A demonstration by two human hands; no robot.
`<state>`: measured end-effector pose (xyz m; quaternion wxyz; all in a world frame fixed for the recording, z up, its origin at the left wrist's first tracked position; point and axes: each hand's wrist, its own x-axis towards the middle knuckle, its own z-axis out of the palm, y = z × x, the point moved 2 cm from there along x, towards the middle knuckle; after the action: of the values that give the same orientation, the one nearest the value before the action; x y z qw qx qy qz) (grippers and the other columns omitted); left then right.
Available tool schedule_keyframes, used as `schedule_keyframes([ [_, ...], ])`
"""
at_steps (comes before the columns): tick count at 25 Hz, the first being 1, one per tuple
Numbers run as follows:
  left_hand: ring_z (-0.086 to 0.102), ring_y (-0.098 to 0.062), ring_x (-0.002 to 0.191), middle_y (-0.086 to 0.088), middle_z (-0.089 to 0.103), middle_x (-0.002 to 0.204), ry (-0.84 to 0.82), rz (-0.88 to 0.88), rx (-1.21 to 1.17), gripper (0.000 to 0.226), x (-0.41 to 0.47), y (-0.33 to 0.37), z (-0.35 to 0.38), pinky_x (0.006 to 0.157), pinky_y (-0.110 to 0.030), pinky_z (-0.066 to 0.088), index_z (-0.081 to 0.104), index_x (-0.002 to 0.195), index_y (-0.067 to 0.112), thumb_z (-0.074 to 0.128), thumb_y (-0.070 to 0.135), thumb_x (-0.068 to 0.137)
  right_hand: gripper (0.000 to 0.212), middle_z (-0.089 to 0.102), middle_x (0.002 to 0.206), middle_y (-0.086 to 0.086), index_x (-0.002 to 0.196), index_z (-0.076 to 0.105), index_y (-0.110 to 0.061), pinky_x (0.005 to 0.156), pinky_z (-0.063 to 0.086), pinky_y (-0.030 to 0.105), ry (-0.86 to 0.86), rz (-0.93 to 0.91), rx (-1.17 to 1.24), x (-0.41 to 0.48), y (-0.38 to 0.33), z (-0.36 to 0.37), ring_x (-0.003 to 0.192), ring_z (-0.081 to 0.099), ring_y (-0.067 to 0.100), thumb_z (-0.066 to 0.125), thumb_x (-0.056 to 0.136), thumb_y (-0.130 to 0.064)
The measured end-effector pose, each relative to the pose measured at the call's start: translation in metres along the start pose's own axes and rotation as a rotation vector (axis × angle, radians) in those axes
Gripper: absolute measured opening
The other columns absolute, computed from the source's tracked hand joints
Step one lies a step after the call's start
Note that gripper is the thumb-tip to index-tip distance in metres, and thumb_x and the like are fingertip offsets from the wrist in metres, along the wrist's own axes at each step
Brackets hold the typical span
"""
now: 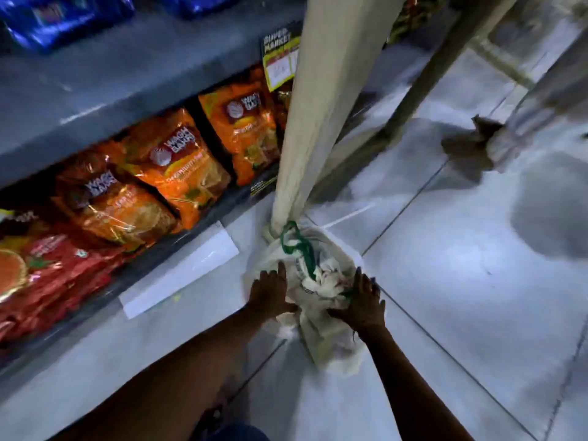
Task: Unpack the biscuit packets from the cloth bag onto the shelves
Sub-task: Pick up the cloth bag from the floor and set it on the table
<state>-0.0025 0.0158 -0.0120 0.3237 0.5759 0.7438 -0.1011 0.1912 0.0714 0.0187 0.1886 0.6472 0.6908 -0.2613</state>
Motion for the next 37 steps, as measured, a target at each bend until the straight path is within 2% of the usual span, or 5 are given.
schedule_keyframes([
  [8,0.052,-0.033,0.118,-0.020,0.059,0.121,0.108,0.065,-0.266,0.034,-0.034,0.003,-0.033,0.094,-0.034,0.039,0.060,0.117,0.001,0.049,0.022,0.093,0.027,0.064,0.117,0.018,0.111,0.063,-0.004,0.083,0.043,0.032,0.158,-0.084,0.347,-0.039,-0.034,-0.017,0.107,0.058,0.034,0.054,0.090,-0.019],
  [20,0.061,-0.039,0.102,-0.024,0.065,0.107,0.346,0.041,-0.455,0.021,-0.226,0.041,-0.267,0.077,-0.038,0.046,0.061,0.100,-0.003,0.053,0.013,0.087,0.040,0.071,0.087,0.030,0.098,0.069,0.000,0.068,0.049,0.039,0.421,-0.109,0.580,-0.240,-0.093,-0.217,0.081,0.066,0.043,0.044,0.087,-0.029],
  [28,0.062,-0.034,0.086,-0.027,0.060,0.078,0.262,0.118,-0.202,0.021,-0.387,0.036,-0.459,0.065,-0.042,0.034,0.052,0.072,-0.014,0.056,0.005,0.081,0.027,0.066,0.112,0.024,0.106,0.063,0.002,0.078,0.048,0.037,0.060,-0.197,0.219,-0.396,-0.168,-0.372,0.104,0.062,0.037,0.052,0.092,-0.019],
  [30,0.054,-0.015,0.079,-0.021,0.035,0.072,0.273,0.150,-0.172,0.015,-0.427,0.035,-0.507,0.062,-0.033,0.029,0.068,0.071,0.017,0.060,0.009,0.081,0.029,0.064,0.116,0.024,0.108,0.062,0.004,0.078,0.046,0.038,0.003,-0.294,0.142,-0.433,-0.185,-0.418,0.107,0.060,0.037,0.052,0.092,-0.019],
  [37,0.047,-0.030,0.068,-0.023,0.054,0.073,0.510,0.365,-0.119,0.046,-0.515,0.076,-0.687,0.064,-0.037,0.044,0.073,0.083,0.005,0.051,0.042,0.067,0.031,0.056,0.078,0.016,0.092,0.066,0.006,0.064,0.043,0.028,0.053,-0.418,-0.043,-0.523,-0.228,-0.618,0.073,0.056,0.027,0.067,0.081,-0.023],
])
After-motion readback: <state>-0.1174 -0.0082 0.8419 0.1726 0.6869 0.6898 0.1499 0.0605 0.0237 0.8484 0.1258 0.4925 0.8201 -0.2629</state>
